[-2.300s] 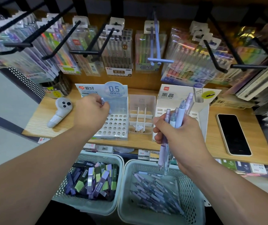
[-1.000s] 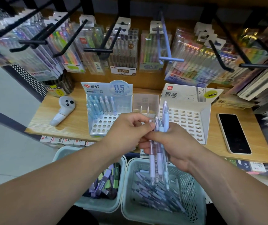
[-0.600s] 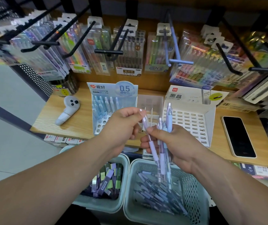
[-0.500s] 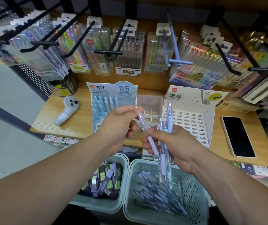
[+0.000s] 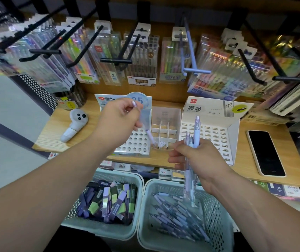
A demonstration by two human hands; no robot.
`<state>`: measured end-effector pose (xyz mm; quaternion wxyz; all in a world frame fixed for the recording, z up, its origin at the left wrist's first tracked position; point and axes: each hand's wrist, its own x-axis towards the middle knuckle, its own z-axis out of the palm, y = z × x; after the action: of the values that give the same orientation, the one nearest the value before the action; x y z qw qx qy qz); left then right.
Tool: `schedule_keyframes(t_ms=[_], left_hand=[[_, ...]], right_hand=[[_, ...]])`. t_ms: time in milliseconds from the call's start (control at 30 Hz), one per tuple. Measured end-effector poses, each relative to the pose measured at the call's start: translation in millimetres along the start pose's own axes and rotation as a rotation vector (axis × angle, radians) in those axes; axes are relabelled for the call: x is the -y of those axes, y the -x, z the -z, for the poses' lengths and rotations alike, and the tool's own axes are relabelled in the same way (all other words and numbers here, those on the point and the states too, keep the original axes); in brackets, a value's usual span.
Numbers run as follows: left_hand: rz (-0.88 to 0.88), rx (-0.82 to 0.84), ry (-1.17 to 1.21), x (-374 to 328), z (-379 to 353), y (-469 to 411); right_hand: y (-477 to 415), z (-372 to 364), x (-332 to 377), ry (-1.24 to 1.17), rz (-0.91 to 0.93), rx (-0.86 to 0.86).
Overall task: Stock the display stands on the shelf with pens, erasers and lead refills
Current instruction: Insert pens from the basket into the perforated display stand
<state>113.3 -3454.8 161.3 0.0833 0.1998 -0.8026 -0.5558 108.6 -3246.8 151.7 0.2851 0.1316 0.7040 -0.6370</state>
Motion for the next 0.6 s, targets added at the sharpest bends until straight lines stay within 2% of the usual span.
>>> schedule_keyframes(t_ms=[133, 233, 333, 600], left_hand=[[-0.226, -0.11, -0.385, 15.0, 3.2, -2.2], [-0.323, -0.222, -0.48, 24.9, -1.6, -4.4], [-0.337, -0.269, -0.487, 32.2, -8.2, -8.6], [-0.278, -0.268, -0.531, 45.4, -22.7, -20.3]], right_hand=[[3.2, -0.6, -0.5, 0.001, -0.008, 0.023], [5.2, -0.8, -1.3, 0.013, -0.008, 0.035], [6.7, 1.3, -1.9, 0.024, -0.005, 0.047], [8.9, 11.2, 0.9, 0.002, -0.003, 0.051]])
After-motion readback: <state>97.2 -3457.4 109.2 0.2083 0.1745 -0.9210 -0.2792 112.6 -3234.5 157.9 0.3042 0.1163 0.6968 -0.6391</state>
